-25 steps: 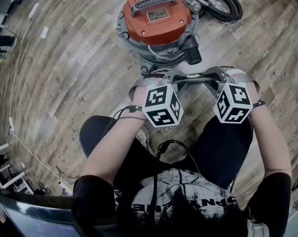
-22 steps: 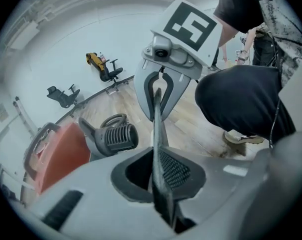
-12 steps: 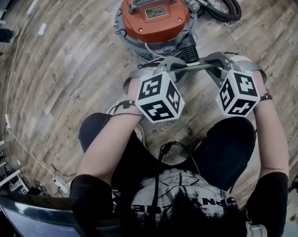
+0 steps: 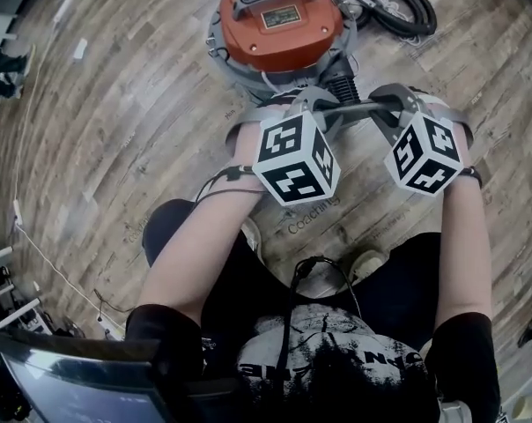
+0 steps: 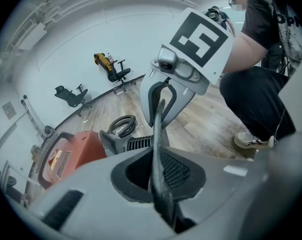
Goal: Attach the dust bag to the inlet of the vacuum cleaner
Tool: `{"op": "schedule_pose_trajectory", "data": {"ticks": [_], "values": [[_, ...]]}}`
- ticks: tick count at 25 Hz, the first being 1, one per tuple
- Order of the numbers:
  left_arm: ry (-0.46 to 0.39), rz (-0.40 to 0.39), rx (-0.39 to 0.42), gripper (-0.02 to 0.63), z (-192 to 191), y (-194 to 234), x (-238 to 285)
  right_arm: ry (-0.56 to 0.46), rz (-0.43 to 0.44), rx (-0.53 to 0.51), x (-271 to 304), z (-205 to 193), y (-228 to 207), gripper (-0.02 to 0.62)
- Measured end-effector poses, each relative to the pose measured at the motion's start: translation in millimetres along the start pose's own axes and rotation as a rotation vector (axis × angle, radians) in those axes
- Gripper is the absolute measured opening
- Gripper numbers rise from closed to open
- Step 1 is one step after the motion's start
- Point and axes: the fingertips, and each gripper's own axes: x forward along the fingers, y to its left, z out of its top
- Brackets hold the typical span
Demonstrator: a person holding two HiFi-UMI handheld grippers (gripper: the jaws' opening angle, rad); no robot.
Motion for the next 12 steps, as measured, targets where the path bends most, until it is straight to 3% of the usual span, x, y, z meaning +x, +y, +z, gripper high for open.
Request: {"op": "schedule_pose_trajectory", "data": {"ticks": [5, 8, 12], "values": [[0.054, -0.009, 0.092, 0.032, 6, 3, 5, -0.029, -0.035, 0.075, 4, -8, 1, 0.046], [0.046, -0.022, 0.031, 0.032, 0, 6, 5, -0.016, -0.029, 0.061, 4, -4, 0, 0.044], [0.043, -0.032, -0.037, 0.031, -12, 6, 8, 0.051, -0.001, -0.048, 1, 3, -2, 0.040]]}}
